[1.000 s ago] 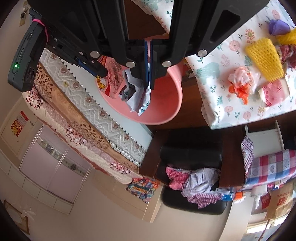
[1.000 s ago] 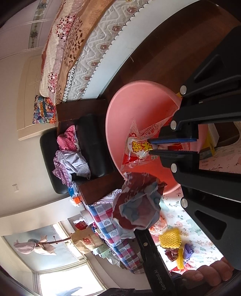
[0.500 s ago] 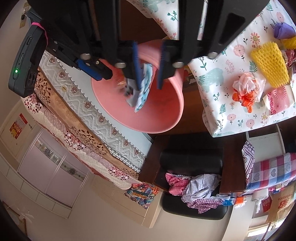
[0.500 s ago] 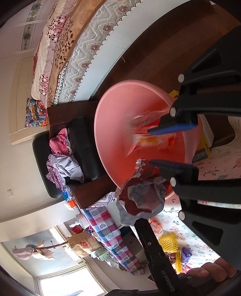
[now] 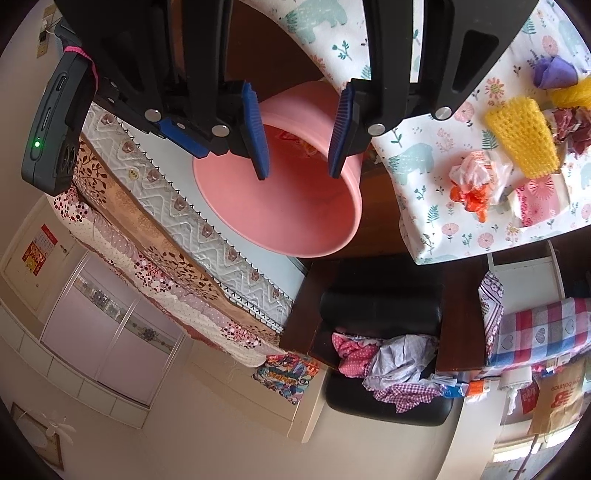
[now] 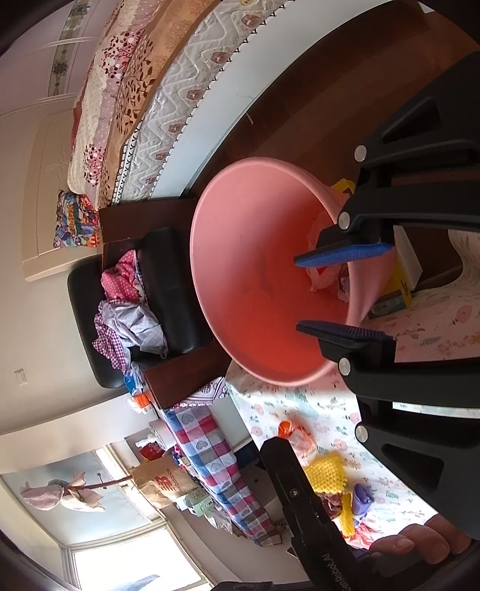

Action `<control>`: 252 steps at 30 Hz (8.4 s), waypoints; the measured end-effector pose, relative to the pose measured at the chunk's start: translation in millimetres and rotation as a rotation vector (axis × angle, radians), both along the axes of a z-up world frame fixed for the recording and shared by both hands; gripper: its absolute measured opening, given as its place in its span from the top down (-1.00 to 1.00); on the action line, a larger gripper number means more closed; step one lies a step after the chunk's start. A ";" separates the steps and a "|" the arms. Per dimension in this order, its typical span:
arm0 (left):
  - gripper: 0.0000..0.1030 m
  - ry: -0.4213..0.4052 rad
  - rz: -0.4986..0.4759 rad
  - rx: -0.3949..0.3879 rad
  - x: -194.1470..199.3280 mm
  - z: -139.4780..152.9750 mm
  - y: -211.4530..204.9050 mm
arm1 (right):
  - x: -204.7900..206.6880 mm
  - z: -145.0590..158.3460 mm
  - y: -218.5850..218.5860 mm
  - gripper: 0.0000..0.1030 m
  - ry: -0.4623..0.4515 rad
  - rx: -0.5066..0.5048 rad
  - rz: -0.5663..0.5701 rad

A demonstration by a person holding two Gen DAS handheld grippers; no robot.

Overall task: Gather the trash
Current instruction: 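Move both open tools back over the table, then grasp a yellow foam mesh sleeve with the left tool while the right tool grasps another, then carry both yellow mesh sleeves over the pink bucket and open both tools, then move both open tools back over the table, then grasp the purple-and-white cloth with the left tool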

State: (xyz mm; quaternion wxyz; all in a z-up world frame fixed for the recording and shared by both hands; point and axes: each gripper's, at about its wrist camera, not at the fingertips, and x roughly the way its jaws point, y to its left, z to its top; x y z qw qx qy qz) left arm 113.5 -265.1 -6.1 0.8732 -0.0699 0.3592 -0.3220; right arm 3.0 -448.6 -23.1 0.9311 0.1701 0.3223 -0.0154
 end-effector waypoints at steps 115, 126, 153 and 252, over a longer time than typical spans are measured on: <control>0.86 0.159 0.616 -0.017 -51.2 -16.5 313.6 | 52.8 -8.9 207.3 0.16 0.113 -0.026 0.581; 0.86 0.174 0.598 -0.051 -54.3 -31.5 322.4 | 74.3 -20.8 254.2 0.16 0.151 -0.276 0.676; 0.85 0.015 0.298 -0.048 -35.4 30.6 209.8 | 35.5 39.9 108.5 0.83 0.040 -0.049 0.385; 0.09 0.495 0.612 -0.183 18.0 -76.2 267.6 | 44.6 -9.0 137.7 0.48 0.186 -0.053 0.401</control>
